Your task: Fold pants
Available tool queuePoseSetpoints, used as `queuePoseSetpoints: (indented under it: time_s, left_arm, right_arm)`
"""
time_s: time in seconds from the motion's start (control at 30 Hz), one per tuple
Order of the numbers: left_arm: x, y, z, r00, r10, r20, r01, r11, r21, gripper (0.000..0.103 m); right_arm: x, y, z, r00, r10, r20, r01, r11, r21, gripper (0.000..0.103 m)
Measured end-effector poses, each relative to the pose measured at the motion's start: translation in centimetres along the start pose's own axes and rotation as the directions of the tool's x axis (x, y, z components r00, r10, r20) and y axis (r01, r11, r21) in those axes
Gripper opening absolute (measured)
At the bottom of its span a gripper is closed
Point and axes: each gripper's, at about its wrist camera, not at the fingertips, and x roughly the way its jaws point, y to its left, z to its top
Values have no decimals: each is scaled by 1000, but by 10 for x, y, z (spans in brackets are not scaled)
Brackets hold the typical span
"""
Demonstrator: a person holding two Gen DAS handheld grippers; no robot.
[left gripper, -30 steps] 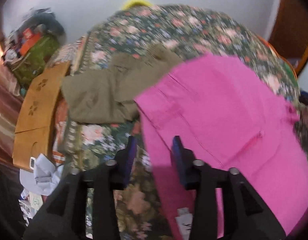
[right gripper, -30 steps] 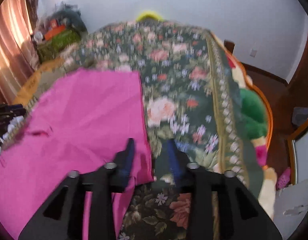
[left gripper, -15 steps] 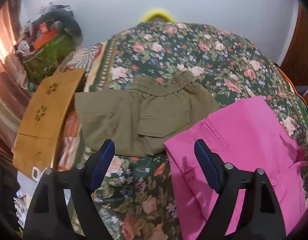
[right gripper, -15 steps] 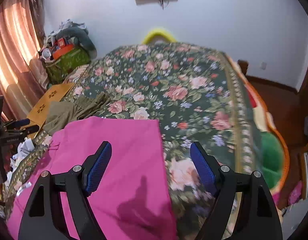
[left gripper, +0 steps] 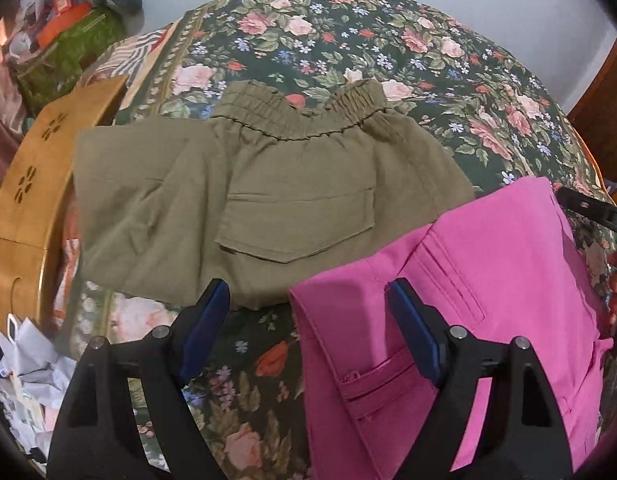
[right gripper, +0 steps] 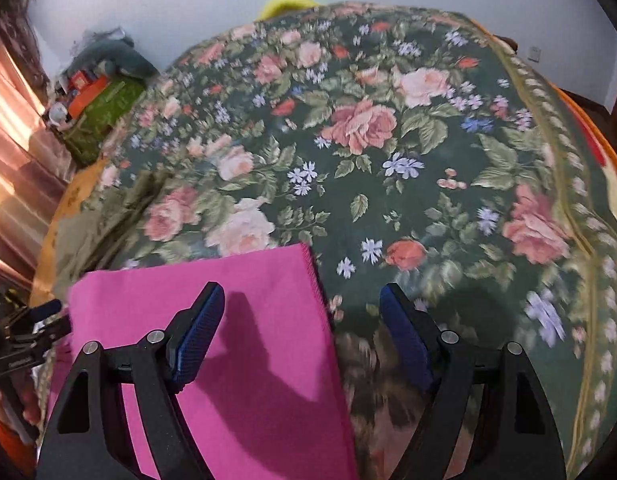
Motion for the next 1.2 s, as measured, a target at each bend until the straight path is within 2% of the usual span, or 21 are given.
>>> queuePoseSetpoints:
  time_s: [0.07, 0.17, 0.2, 0.23, 0.27, 0.33, 0.37, 0.43, 0.53, 0.7, 0.83, 0.97, 1.07, 1.2]
  left_arm:
    - [3, -1, 1, 1000, -14, 1, 14, 1000, 8, 82]
    - [5, 0, 1, 996, -88, -19, 88, 996, 4, 66]
    - [5, 1, 1, 993, -117, -24, 117, 993, -4, 56]
    - [4, 1, 1, 989, -143, -27, 143, 990, -12, 50]
    - [4, 0, 1, 989, -142, -26, 142, 990, -15, 50]
    - [2, -3, 0, 988, -152, -22, 151, 988, -16, 39]
    - [1, -4, 0, 987, -157, -20, 157, 987, -22, 37]
    - [-2, -5, 0, 988, -155, -14, 155, 987, -31, 23]
    - [-9, -9, 0, 991, -132, -2, 132, 991, -22, 17]
    - [-31, -11, 2, 995, -91, 37, 91, 996, 9, 15]
    - [-66, -15, 13, 989, -109, 103, 107, 994, 21, 15]
    - [-108, -28, 25, 976, -109, 189, 99, 993, 62, 15]
    - [-133, -38, 30, 966, -117, 230, 99, 991, 88, 15]
    - [-160, -48, 21, 954, -133, 267, 104, 987, 120, 15]
  right_arm:
    - [11, 3, 2, 1000, -14, -28, 14, 999, -34, 70]
    - [16, 12, 2, 999, -41, -16, 39, 993, -108, 63]
    - [16, 14, 1, 999, -36, -16, 34, 993, -116, 56]
    - [17, 15, 1, 999, -27, -17, 25, 993, -118, 47]
    - [17, 15, 1, 1000, -8, -22, 5, 993, -117, 41]
    - [16, 17, -1, 999, 29, -23, -32, 993, -113, 19]
    - [17, 19, -1, 999, 33, -26, -36, 993, -110, 13]
    - [20, 22, 0, 999, 27, -32, -30, 994, -103, 6]
    - [17, 21, 1, 999, 23, -31, -25, 997, -70, 3]
    - [-9, 26, 3, 998, -20, 60, 27, 993, -116, 3]
    - [-46, 33, 9, 989, -27, 145, 51, 986, -162, 3]
    - [-97, 38, 20, 965, -18, 261, 60, 986, -154, 3]
    - [-126, 43, 24, 949, -3, 317, 51, 988, -145, 3]
    - [-162, 51, 8, 930, 9, 366, 59, 983, -174, 3]
